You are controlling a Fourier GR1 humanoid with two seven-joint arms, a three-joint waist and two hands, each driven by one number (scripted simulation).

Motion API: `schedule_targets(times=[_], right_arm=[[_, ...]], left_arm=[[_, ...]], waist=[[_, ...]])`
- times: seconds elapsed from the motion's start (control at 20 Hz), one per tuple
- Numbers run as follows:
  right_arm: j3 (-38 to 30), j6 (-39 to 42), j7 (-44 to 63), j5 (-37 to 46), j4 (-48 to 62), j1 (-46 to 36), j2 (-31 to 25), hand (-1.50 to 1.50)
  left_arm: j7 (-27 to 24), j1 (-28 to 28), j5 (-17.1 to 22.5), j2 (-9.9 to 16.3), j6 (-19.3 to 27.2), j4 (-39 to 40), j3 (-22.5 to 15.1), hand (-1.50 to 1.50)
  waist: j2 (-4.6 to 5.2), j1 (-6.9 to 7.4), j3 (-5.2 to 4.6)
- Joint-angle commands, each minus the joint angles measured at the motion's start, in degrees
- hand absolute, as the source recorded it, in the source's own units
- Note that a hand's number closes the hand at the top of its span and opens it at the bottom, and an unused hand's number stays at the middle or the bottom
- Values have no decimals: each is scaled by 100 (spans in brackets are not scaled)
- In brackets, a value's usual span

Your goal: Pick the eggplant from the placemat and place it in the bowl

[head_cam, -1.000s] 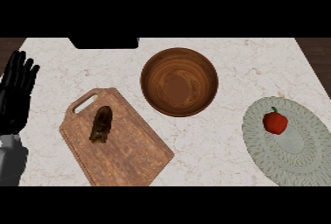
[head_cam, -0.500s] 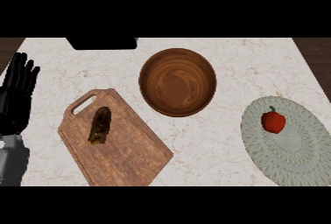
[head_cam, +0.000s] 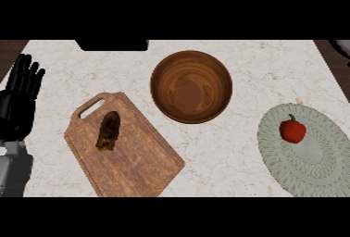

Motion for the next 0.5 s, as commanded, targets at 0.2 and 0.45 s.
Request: schedule_targets(times=[0.2, 0.45], right_arm=[[745, 98, 1708, 150, -759, -742, 997, 150], [1456, -435, 1790, 876, -164, -1017, 2221, 150]], left_arm=[[289, 208, 56, 92, -54, -536, 71, 0], [357, -401, -7, 54, -16, -23, 21, 0]], waist=[[-4, 77, 6], [38, 85, 7]])
